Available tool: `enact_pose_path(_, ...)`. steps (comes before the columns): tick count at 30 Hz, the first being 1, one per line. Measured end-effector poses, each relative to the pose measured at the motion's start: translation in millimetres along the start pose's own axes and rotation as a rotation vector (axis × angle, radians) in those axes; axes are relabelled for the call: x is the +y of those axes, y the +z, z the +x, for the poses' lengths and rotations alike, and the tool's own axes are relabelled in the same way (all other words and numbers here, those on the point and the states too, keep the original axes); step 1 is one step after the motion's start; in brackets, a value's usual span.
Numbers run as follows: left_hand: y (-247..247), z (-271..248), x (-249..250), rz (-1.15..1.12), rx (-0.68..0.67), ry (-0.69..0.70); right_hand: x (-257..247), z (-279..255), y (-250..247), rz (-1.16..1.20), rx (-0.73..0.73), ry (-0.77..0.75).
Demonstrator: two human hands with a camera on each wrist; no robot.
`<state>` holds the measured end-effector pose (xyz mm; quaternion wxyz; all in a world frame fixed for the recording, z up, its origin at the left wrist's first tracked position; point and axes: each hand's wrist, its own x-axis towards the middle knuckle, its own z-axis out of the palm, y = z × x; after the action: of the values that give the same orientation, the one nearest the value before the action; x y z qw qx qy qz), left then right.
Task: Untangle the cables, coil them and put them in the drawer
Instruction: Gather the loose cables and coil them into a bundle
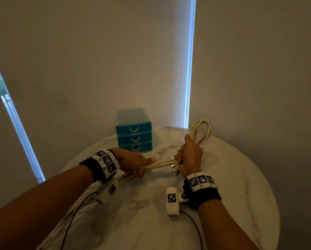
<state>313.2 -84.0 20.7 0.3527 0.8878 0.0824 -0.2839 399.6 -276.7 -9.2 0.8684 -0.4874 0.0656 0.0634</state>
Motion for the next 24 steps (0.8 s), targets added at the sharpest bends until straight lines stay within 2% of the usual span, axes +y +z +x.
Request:
enact_pose_path(2,-6,-3,-8,-0.018,-0.025,-0.073,-6,4,-4,-0.083,0.084,-0.029)
enact_pose_path(4,-10,-6,-16,0.07,0.052,-0.08,-11,3,-7,-0.176,0.09,-0.058)
enact_pose_path(7,-5,-12,-19,0.412,0.293,0.022,-6,-4,-4,-0.444,0.017,-0.118)
enact_pose_path(10,6,-27,-15,0.496,0.342,0.152,-1,-14,2,-0.655,-0.075,-0.202)
enact_pose_path(12,2,-43,-8,0.578,0.339,0.241,3,-20,8,-0.76,-0.161,-0.21)
enact_pose_path(14,-10,-53,-4,0.614,0.386,0.365,10,-29,16,-0.787,-0.309,-0.132)
enact_pose_path(17,-30,-61,-10,0.502,0.535,0.517,27,-46,34,-0.619,-0.611,0.066)
enact_pose_path(19,-37,-64,-13,0.449,0.614,0.569,33,-53,39,-0.549,-0.735,0.155)
enact_pose_path(20,-39,-65,-13,0.435,0.627,0.577,35,-54,39,-0.603,-0.793,0.135)
enact_pose_path(22,-42,-68,-11,0.41,0.601,0.531,42,-56,37,-0.859,-0.931,0.038)
enact_pose_path(24,-45,-69,-4,0.416,0.56,0.474,51,-55,37,-1.081,-0.932,-0.046)
